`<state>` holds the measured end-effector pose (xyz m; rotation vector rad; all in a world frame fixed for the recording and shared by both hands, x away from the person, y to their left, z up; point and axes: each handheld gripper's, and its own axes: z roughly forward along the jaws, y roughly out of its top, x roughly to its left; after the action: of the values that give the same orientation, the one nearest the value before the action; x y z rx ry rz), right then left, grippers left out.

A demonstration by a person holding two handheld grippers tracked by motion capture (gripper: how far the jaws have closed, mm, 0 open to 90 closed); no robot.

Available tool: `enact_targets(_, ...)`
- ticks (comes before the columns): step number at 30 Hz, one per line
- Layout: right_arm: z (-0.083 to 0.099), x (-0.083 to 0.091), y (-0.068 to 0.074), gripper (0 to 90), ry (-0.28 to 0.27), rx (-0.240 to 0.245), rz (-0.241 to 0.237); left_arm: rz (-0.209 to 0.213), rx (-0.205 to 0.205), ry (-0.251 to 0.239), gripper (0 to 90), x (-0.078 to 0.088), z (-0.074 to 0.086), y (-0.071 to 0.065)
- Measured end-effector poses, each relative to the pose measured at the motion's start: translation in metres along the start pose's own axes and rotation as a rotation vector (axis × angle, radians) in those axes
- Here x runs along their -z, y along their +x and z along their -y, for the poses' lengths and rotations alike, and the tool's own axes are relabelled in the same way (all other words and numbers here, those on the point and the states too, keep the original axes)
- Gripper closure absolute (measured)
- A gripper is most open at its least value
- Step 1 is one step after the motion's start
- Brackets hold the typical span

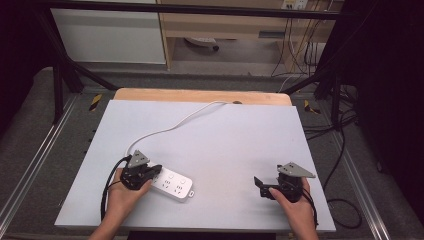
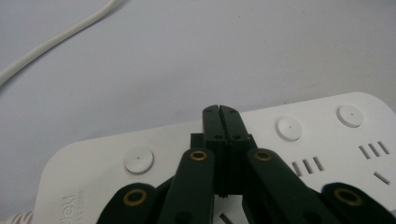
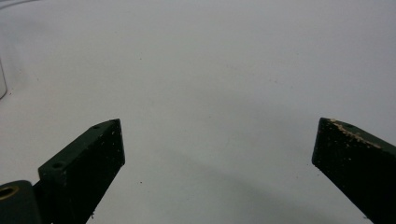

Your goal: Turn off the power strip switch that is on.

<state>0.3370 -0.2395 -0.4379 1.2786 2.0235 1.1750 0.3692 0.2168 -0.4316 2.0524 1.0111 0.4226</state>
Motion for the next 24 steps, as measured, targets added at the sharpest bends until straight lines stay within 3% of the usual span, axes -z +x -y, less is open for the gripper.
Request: enact_targets(24, -0.0002, 0.0001, -0.0003, 3.1, 0.000, 0.000, 0.001, 0.014, 0.017, -0.021, 90.0, 0.0018, 0.0006, 0.0028)
